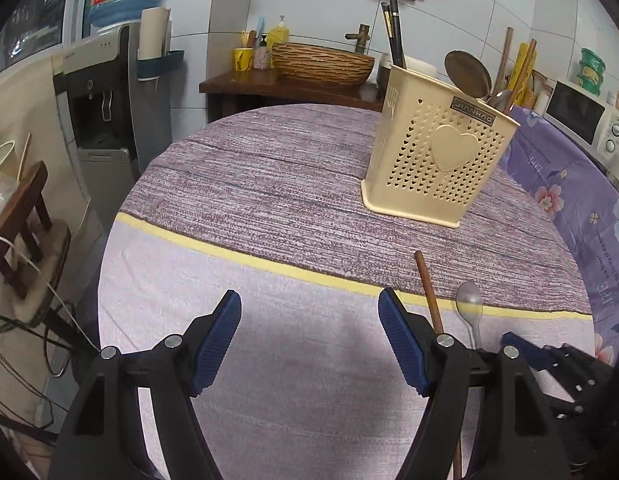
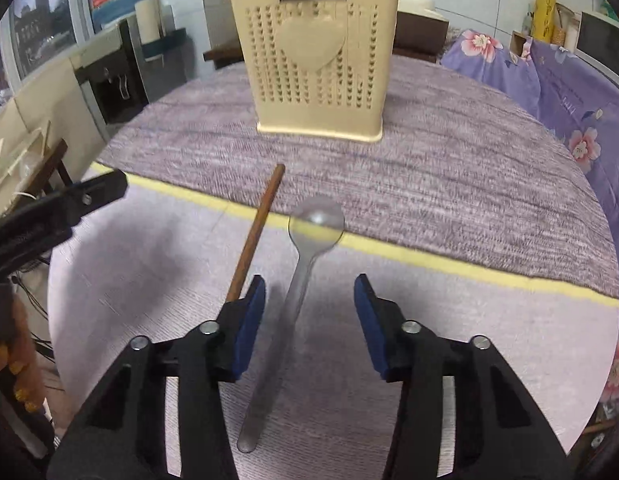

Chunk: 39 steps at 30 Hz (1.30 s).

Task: Organize utensils
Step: 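Withdraw both open tools back to the last utensils on the table, then close the right tool on the clear plastic spoon's handle while the left tool approaches a brown chopstick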

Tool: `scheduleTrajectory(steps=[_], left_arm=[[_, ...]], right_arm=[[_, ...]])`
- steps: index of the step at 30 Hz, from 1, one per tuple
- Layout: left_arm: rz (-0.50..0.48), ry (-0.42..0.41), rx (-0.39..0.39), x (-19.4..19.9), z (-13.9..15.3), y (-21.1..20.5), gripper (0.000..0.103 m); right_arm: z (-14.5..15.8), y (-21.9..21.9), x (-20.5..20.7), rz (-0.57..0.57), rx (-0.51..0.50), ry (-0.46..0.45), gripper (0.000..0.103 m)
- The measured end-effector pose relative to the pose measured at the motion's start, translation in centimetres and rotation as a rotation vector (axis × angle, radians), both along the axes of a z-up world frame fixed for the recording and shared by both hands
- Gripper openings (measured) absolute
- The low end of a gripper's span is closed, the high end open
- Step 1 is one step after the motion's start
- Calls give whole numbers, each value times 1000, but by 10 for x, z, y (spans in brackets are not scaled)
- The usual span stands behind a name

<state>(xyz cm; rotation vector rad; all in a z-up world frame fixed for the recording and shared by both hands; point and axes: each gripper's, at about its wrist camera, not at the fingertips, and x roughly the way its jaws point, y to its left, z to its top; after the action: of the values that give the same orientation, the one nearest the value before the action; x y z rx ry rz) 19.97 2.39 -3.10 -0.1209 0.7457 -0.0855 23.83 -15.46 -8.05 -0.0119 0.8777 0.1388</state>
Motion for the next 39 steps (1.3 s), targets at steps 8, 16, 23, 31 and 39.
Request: scheduleTrajectory(steps=[8,16,23,31,39], left_arm=[[-16,15,-4,-6,-7,-10,70],[-55,49,0,-9,-16,-20,70],[-78,65,9,-8,-20,-34,70],[-121,87,47,-1,-22,-53,70],[-156,104,94,14,-28,-75,70]], right_arm=[[-3,-6,1,-10,-30,-24,9],[-2,-82,-11,-137,-28,-29,9],[-3,-116,-16,-132,66,-32,16],[5,-117,8,-141,44,-28,61],[-1,-109,35,-141,-27,5,51]])
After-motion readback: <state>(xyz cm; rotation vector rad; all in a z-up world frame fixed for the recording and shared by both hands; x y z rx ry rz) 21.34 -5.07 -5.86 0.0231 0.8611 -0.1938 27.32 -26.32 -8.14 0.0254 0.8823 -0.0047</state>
